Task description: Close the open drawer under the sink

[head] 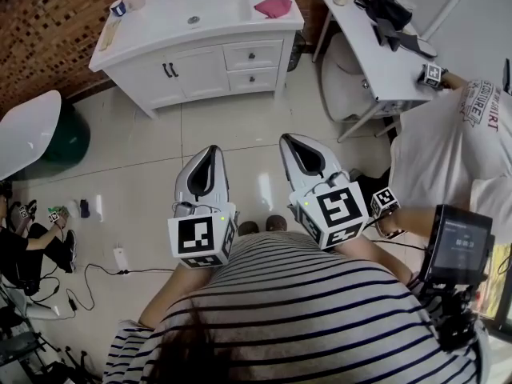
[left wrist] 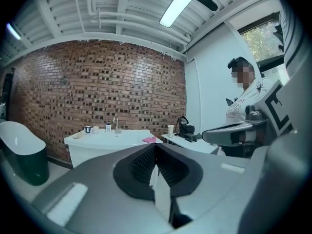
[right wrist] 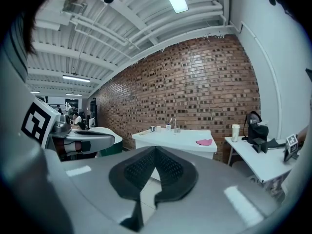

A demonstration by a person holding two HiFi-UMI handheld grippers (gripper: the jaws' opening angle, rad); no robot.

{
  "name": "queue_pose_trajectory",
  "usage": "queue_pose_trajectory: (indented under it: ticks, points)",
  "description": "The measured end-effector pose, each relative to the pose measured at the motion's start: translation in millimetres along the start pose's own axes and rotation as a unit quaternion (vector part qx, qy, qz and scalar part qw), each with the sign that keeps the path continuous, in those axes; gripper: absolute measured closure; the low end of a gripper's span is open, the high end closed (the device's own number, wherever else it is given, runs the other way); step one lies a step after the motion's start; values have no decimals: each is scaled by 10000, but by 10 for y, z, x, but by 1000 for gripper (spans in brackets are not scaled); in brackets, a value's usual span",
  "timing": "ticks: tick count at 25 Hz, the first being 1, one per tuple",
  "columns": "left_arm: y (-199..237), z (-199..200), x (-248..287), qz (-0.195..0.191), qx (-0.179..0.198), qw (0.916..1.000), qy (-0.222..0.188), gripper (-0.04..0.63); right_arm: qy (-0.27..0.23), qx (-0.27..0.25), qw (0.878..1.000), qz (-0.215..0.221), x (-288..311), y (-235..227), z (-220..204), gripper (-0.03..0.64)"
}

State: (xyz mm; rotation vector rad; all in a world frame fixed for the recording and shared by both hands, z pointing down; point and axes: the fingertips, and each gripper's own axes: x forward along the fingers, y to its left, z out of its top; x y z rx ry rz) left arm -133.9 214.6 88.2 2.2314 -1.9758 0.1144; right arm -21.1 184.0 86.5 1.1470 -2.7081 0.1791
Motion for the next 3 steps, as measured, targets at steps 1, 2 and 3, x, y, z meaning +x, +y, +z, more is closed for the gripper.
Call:
queue_pose_trajectory:
  ticks: [1,2,3]
  points:
    - [12,10,-19,6,3,10000,1,580,-1,-10,10000,30,10,30,9,620]
    - [31,22,-38,16,10,10000,0,580,-8,-26,10000,69,25,68,24,620]
    - [52,36,-57,27,17,10000,0,580,-17,-44,9999,111,42,107,42,620]
